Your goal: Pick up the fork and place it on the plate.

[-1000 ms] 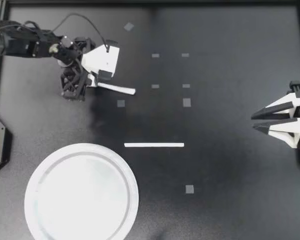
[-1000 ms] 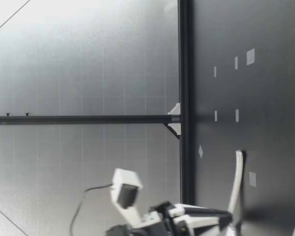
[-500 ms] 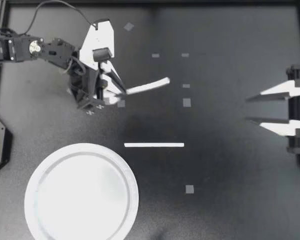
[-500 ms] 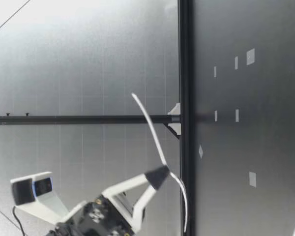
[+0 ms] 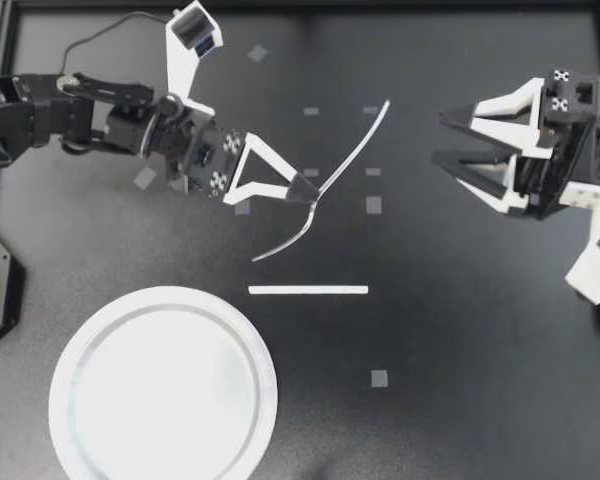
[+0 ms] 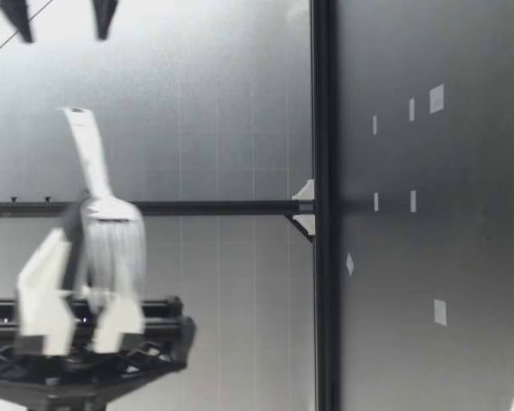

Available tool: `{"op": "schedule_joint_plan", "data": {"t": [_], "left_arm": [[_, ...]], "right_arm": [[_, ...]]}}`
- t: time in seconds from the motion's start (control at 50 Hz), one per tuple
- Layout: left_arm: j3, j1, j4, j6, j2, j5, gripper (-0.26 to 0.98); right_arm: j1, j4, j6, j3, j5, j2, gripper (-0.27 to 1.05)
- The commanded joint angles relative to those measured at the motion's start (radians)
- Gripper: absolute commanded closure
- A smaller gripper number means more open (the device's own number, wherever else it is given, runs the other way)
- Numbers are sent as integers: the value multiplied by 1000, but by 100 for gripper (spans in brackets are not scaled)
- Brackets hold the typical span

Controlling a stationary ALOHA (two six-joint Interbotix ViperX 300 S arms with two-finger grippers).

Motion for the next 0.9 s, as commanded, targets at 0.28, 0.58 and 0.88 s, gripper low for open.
{"op": "schedule_joint_plan", "data": {"t": [0.28,0.58,0.88], "left_arm": [[-81,2,-114,-11,35,95,62],[-77,-17,-114,-21,44,98,62],[-80,-21,-114,-15,61,98,62]], "right_arm": [[3,44,-255,-21,-236,120,9],[5,69,-255,-48,-272,146,9],[20,69,-255,-46,-291,181,16]]}}
